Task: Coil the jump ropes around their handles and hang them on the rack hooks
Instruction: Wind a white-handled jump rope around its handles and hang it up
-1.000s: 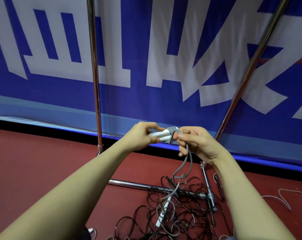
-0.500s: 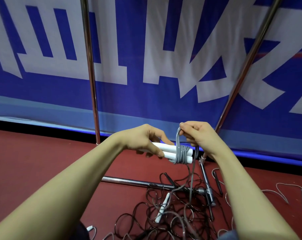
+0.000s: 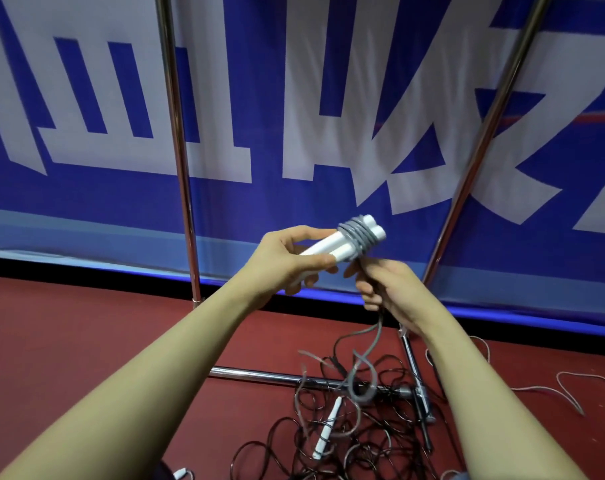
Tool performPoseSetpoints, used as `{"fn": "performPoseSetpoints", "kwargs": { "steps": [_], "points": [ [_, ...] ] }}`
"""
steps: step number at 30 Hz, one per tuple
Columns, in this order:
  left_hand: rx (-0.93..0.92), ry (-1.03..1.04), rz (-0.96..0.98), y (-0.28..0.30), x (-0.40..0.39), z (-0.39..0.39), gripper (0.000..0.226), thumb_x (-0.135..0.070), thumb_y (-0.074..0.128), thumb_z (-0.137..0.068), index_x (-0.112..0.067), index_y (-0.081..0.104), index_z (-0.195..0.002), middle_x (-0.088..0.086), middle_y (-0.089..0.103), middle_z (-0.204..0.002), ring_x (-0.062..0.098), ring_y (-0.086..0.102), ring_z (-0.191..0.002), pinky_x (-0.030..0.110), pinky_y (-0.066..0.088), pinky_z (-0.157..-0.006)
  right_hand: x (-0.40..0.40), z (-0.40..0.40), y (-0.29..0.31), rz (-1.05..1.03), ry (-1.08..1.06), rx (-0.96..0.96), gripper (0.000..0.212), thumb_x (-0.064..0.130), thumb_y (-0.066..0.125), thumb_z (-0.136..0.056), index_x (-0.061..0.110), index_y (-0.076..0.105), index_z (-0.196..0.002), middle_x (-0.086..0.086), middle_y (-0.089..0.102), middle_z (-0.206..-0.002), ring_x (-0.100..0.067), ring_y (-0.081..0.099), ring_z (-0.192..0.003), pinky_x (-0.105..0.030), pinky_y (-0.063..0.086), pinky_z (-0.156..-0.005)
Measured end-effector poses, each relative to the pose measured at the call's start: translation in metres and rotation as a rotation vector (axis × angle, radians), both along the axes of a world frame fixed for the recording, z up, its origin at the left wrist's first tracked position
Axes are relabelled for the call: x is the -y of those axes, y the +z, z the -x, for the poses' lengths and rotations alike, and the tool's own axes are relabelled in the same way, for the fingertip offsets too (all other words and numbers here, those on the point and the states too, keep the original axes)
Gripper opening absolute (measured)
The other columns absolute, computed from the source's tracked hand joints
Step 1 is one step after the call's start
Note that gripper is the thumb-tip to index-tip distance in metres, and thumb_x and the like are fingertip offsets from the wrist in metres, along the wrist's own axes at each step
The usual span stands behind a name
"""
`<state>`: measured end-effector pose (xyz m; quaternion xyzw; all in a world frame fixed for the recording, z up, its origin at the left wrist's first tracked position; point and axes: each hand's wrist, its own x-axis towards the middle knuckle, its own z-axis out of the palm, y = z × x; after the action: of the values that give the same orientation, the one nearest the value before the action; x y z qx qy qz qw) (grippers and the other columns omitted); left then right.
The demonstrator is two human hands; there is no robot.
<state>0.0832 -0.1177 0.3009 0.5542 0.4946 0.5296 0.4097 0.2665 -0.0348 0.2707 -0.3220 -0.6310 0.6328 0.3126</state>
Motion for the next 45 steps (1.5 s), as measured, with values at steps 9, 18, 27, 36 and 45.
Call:
{"fn": "performPoseSetpoints", "kwargs": {
  "steps": [9,18,27,36,45],
  "points": [
    [-0.144,0.208,-0.015,-0.017,-0.009,0.014,0.028,-0.012,0.072,-0.085,-0.032,0.069,-0.104,0.011,0.072,-0.076,0.015,0.046,-0.049,0.021,0.033,-0.045,0.009,0.000,0.006,0.015,0.257,0.002,0.024,0.018,0.060,-0.085,-0.003,0.062,-0.096,-0.003,0.050,-0.054,-0.012,0.042,-0.044,-0.024,0.042,-0.048],
    [-0.460,0.230,-0.020,-0.036,-0.019,0.025,0.025,-0.018,0.072,-0.084,-0.032,0.068,-0.104,0.011,0.063,-0.070,0.014,0.042,-0.055,0.027,0.036,-0.055,0.016,0.009,0.008,0.015,0.336,0.008,0.020,0.014,0.059,-0.080,0.000,0.065,-0.092,-0.001,0.047,-0.053,-0.006,0.034,-0.039,-0.019,0.031,-0.041],
    [-0.646,-0.002,0.068,-0.034,-0.017,0.020,0.021,-0.024,0.075,-0.084,-0.032,0.069,-0.102,0.005,0.065,-0.078,0.009,0.043,-0.051,0.020,0.039,-0.051,0.008,-0.002,0.021,-0.034,0.276,-0.006,0.016,0.013,0.066,-0.082,-0.002,0.071,-0.081,-0.003,0.043,-0.051,-0.009,0.035,-0.036,-0.019,0.032,-0.038],
    [-0.501,-0.282,0.138,-0.018,-0.006,0.016,0.031,-0.001,0.077,-0.077,-0.029,0.070,-0.087,0.008,0.071,-0.081,0.024,0.050,-0.060,0.025,0.043,-0.052,0.001,0.000,0.015,-0.244,-0.014,0.135,0.035,0.019,0.061,-0.091,0.007,0.064,-0.059,0.003,0.028,-0.044,-0.008,0.019,-0.040,-0.016,0.020,-0.041],
    [-0.048,-0.170,0.034,-0.001,0.000,0.002,0.026,-0.006,0.080,-0.069,-0.028,0.066,-0.072,0.020,0.070,-0.079,0.021,0.049,-0.046,0.024,0.029,-0.044,0.002,0.003,0.015,0.120,-0.192,-0.118,0.043,0.005,0.047,-0.096,0.005,0.059,-0.055,0.001,0.046,-0.041,-0.017,0.043,-0.037,-0.017,0.035,-0.035]
  ]
}}
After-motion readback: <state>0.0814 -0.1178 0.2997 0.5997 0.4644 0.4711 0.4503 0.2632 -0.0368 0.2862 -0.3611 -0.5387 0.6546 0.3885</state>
